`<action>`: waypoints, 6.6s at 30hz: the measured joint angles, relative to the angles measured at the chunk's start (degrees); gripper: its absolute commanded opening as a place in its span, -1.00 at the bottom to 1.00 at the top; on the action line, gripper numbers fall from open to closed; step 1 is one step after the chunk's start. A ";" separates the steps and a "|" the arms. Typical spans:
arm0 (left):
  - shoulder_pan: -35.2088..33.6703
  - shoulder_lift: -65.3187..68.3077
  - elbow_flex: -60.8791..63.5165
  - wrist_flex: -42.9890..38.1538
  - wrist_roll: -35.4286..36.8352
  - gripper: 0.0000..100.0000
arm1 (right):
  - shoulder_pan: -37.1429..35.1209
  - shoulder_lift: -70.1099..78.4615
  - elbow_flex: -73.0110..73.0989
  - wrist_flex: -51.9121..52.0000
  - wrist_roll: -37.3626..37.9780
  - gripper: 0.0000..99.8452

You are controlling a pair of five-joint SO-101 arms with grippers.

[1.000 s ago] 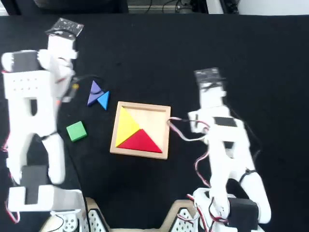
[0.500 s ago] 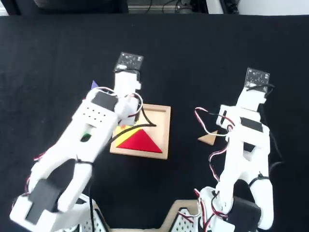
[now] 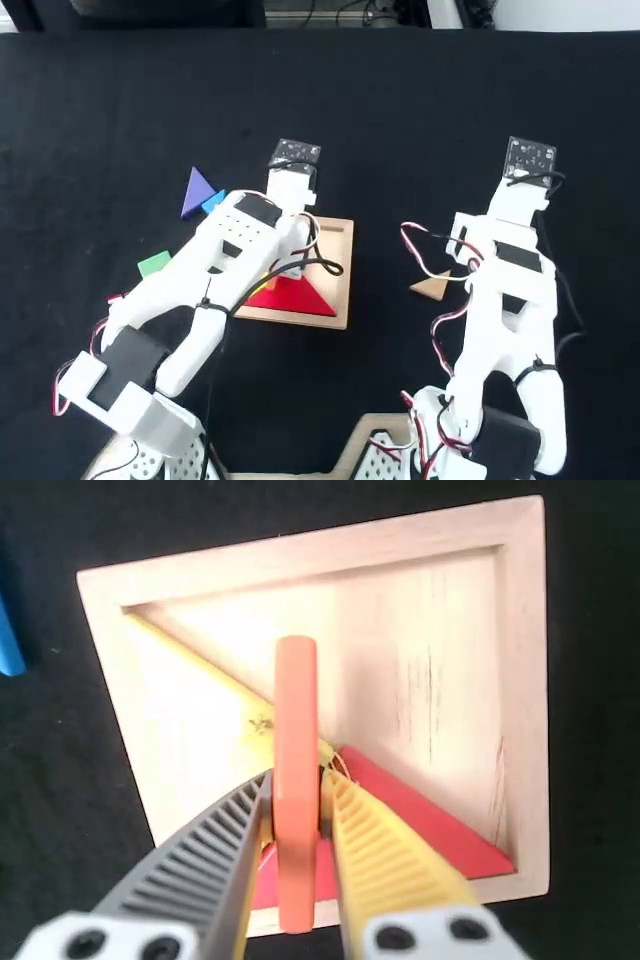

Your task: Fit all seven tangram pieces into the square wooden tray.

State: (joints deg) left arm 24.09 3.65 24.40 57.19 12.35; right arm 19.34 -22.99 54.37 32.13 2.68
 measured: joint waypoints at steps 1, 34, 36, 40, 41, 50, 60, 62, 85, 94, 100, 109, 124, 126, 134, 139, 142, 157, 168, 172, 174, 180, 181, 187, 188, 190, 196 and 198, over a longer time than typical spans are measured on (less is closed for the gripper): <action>0.00 0.00 0.00 0.00 0.09 -0.93 | -0.09 0.00 0.00 0.00 0.00 -0.98; 2.90 0.70 0.97 1.93 -1.58 -0.83 | -0.09 0.00 0.00 0.00 0.00 -0.98; 2.99 0.70 0.97 2.90 -1.58 -0.83 | -0.09 0.00 0.00 0.00 0.00 -0.98; 4.92 0.70 0.09 5.27 -1.49 -0.83 | -0.09 0.00 0.00 0.00 0.00 -0.98; 5.45 0.70 -0.09 5.54 -1.49 -0.83 | -0.09 0.00 0.00 0.00 0.00 -0.98; 6.95 0.70 -0.35 5.80 -1.58 -0.75 | -0.09 0.00 0.00 0.00 0.00 -0.98; 6.95 0.70 -0.44 5.80 -1.58 -0.75 | -0.09 0.00 0.00 0.00 0.70 -0.98; 6.95 0.70 -0.44 5.80 -1.58 -0.75 | -0.09 0.00 0.00 0.00 0.97 -0.98; 8.26 -9.23 -1.76 9.41 -4.48 -0.75 | -0.09 0.00 0.00 0.00 1.05 -0.98; -6.95 -19.43 -3.87 11.69 -10.90 -0.75 | -0.09 0.00 0.00 0.00 1.05 -0.98; -10.02 -21.45 3.69 8.35 -13.10 -0.75 | -0.09 0.00 0.00 0.00 1.05 -0.98; -0.97 -21.36 12.48 1.58 -13.36 -0.75 | -0.09 0.00 0.00 0.00 1.05 -0.98; 0.26 -21.36 15.03 -1.23 -13.45 -0.75 | -0.09 0.00 0.00 0.00 1.05 -0.98; -0.62 -21.36 15.21 -1.23 -13.45 -0.75 | -0.09 0.00 0.00 0.00 1.05 -0.98; -0.35 -21.36 19.43 -2.73 -13.36 -0.75 | -0.09 0.00 0.00 0.00 1.05 -0.98; 2.90 -21.36 20.84 -5.63 -13.45 -0.75 | -0.09 0.00 0.00 0.00 1.05 -0.98; 4.75 -21.36 20.84 -5.63 -13.36 -0.75 | -0.09 0.00 0.00 0.00 1.05 -0.98; 5.54 -21.36 19.96 -1.41 -12.22 -0.75 | -0.09 0.00 0.00 0.00 1.05 -0.98; 8.18 -21.36 18.73 0.70 -14.95 -0.75 | -0.09 0.00 0.00 0.00 1.05 -0.98; 8.18 -21.36 19.43 -2.20 -14.95 -0.75 | -0.09 0.00 0.00 0.00 1.05 -0.98; 8.70 -21.36 19.43 -2.64 -14.95 -0.75 | -0.09 0.00 0.00 0.00 1.05 -0.98; 9.41 -21.36 19.52 -2.64 -14.95 -0.75 | -0.09 0.00 0.00 0.00 1.05 -0.98; 9.41 -21.36 19.78 -2.20 -14.95 -0.75 | -0.09 0.00 0.00 0.00 1.05 -0.98; 9.85 -21.36 21.89 -0.79 -15.03 -0.75 | -0.09 0.00 0.00 0.00 1.05 -0.98; 9.85 -21.36 22.33 -0.70 -15.03 -0.75 | -0.09 0.00 0.00 0.00 1.05 -0.98; 9.76 -21.36 22.68 -0.62 -15.03 -0.75 | -0.09 0.00 0.00 0.00 1.05 -0.98; 10.37 -21.10 22.95 -3.60 -15.03 -0.75 | -0.09 0.00 0.00 0.00 1.05 -0.98; 10.37 -19.60 22.95 -4.22 -15.03 -0.75 | -0.09 0.00 0.00 0.00 1.05 -0.98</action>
State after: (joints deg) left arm 34.46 -15.96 47.34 52.97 -2.68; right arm 19.25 -22.99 54.37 32.13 3.74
